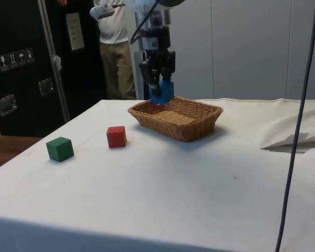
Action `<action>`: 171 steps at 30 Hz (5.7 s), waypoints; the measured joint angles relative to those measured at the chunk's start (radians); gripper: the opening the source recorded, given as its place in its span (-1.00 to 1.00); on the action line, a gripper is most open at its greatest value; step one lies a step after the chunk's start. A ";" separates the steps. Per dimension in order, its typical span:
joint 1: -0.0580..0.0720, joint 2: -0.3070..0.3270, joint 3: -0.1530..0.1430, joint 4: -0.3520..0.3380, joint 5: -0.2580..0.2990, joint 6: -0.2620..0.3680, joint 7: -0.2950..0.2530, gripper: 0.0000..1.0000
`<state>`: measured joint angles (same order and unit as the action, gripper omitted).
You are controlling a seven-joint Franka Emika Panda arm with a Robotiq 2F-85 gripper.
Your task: Pick up the blue cube and place it into the basket.
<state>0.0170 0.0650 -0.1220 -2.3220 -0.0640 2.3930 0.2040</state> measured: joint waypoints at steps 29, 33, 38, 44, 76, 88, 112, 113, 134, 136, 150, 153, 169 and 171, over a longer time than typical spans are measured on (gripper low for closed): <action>-0.017 0.150 -0.143 0.095 0.023 0.030 -0.201 -0.96; -0.018 0.167 -0.157 0.109 0.023 0.031 -0.219 -0.96; -0.019 0.187 -0.184 0.125 0.023 0.031 -0.245 -0.96; -0.020 0.206 -0.201 0.139 0.023 0.031 -0.245 -0.96; -0.016 0.300 -0.222 0.196 0.074 0.030 -0.197 -0.96; -0.014 0.361 -0.216 0.234 0.153 0.029 -0.206 -0.96; -0.015 0.372 -0.219 0.244 0.167 0.025 -0.214 1.00; -0.015 0.372 -0.219 0.244 0.167 0.025 -0.214 1.00; -0.004 0.250 -0.221 0.243 0.127 -0.075 -0.213 1.00; -0.001 0.236 -0.220 0.243 0.116 -0.085 -0.213 1.00; 0.009 0.147 -0.210 0.249 0.053 -0.151 -0.245 1.00; 0.011 0.137 -0.210 0.250 0.047 -0.157 -0.252 1.00; 0.016 0.062 -0.193 0.270 0.008 -0.218 -0.310 1.00; 0.016 0.059 -0.191 0.271 0.008 -0.220 -0.316 1.00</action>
<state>0.0330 0.1240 -0.3130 -2.0510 -0.0560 2.1730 -0.1120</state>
